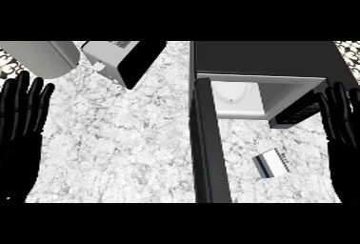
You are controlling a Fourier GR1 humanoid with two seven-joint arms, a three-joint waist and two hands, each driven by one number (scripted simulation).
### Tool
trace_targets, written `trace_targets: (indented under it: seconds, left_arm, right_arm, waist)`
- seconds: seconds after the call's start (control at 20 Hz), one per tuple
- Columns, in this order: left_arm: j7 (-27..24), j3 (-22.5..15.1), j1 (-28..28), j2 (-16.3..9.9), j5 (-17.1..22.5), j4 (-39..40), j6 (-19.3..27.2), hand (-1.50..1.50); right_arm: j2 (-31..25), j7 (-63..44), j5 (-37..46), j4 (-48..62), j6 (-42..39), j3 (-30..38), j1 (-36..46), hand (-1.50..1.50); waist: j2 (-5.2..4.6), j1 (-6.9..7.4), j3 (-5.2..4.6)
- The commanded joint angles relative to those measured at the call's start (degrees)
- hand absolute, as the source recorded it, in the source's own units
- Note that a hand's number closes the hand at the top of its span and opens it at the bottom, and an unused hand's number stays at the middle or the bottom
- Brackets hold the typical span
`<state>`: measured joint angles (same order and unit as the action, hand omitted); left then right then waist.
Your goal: Pick up the milk, place it into the microwave and close the microwave
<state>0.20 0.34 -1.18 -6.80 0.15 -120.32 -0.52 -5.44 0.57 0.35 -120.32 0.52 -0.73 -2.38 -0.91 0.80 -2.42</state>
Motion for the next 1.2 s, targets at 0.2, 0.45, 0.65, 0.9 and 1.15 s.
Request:
trace_targets:
  seconds: [0.2,0.45,0.65,0.9,1.15]
  left_arm:
    - [0.9,-0.4,5.4,1.7,-1.6,-4.1,1.2,-1.50]
    - [4.8,-3.1,10.6,6.0,0.9,-3.6,2.9,-1.50]
    - [2.5,-6.4,19.0,6.7,-0.1,-8.7,2.5,-1.50]
    - [2.4,-7.8,22.8,6.5,-0.5,-12.8,2.0,-1.50]
    - [-6.7,-9.1,31.8,5.4,1.8,-10.7,-1.3,-1.50]
  right_arm:
    - [3.2,3.0,8.0,-1.3,2.2,-6.7,-6.5,-1.50]
    - [5.3,0.9,-4.9,-4.8,-3.3,-11.5,-11.5,-1.50]
    - [4.9,5.4,-3.6,-5.0,-3.8,-14.2,-16.2,-1.50]
    - [5.4,14.5,2.1,-0.6,1.0,-20.6,-21.7,-1.50]
    - [4.5,11.1,4.4,-3.4,4.7,-15.5,-20.5,-1.50]
  waist:
    - [1.01,-0.76,2.42]
    - [1.13,-0.89,2.44]
    - [1.08,-0.70,2.42]
    - [1.05,-0.76,2.43]
    - [1.07,-0.53,2.40]
